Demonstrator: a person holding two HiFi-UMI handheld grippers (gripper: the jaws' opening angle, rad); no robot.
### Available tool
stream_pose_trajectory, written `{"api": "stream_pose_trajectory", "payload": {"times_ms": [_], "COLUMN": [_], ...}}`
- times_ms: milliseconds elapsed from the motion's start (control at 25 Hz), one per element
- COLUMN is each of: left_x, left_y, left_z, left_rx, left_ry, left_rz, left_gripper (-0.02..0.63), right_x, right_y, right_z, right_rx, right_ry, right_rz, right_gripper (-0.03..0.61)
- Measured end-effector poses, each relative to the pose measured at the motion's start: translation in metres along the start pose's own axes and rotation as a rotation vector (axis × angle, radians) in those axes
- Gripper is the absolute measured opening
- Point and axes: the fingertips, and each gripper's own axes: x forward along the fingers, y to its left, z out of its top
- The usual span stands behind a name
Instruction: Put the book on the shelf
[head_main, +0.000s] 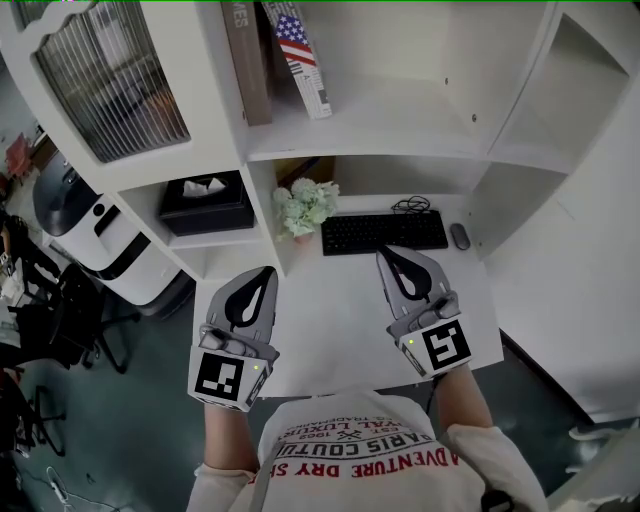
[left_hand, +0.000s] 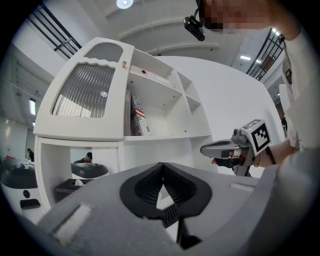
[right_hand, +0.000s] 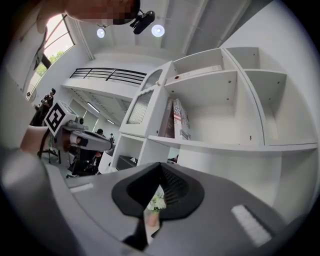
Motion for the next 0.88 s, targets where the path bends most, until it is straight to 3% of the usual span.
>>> {"api": "stream_pose_trajectory", "payload": {"times_ms": [440, 880], "left_x": [0.004, 0.003], "left_y": [-0.01, -0.011], "left_z": [0.003, 0.002], "left_rx": [0.023, 0.004], "left_ry": [0.003, 0.006], "left_rz": [-0.009, 0.0], "left_gripper": [0.005, 0.005], "right_x": [-0.005, -0.005], "right_y": [-0.008, -0.007], "right_z": [-0.003, -0.011], "right_rx": [0.06, 0.086], "right_ry": [-0.015, 0.007], "right_rz": [-0.06, -0.064], "right_gripper": [0.0, 0.0]}}
